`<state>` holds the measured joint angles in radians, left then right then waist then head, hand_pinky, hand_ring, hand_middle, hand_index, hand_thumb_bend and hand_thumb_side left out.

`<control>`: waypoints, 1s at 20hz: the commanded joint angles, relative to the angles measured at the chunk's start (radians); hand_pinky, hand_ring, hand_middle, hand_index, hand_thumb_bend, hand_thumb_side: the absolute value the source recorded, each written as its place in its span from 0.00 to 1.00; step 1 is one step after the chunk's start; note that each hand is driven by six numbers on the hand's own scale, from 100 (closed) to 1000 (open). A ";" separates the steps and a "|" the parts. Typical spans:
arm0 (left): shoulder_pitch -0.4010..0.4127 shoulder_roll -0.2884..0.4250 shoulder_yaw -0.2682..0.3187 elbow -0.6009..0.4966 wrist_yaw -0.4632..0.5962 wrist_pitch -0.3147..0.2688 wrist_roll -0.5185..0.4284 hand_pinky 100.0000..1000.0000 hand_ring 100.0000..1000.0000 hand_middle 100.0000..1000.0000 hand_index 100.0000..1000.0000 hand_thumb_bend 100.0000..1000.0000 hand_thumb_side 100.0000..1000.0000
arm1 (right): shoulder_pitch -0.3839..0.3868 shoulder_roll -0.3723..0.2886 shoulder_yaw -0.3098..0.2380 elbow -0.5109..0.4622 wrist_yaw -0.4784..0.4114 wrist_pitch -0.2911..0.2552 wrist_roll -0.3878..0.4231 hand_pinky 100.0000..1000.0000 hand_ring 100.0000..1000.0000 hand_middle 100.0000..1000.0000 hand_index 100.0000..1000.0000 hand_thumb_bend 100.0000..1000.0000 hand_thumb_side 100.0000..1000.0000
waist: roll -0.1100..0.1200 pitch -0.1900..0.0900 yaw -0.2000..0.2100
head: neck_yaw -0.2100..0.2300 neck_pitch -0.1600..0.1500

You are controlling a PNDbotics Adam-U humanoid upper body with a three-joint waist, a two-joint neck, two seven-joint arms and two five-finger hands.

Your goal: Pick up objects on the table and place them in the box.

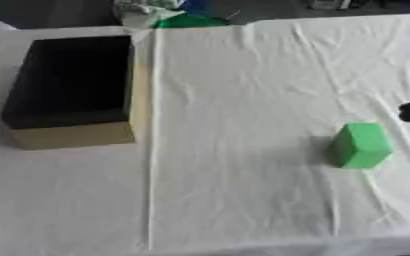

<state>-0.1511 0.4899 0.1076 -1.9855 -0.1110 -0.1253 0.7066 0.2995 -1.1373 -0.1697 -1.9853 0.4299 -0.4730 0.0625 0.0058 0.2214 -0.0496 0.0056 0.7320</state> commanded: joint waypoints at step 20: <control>-0.030 0.030 -0.011 -0.014 0.016 -0.002 -0.026 0.61 0.67 0.72 0.78 0.47 1.00 | -0.041 -0.050 0.213 -0.015 0.328 0.044 -0.081 0.89 0.92 0.87 0.93 0.00 1.00 | 0.002 -0.002 0.012 | -0.009 -0.018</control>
<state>-0.1686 0.4922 0.0945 -1.9855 -0.0996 -0.1265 0.6858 0.2653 -1.1608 0.0470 -1.9853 0.7359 -0.4393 0.0004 0.0100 0.2294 -0.0374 -0.0018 0.7225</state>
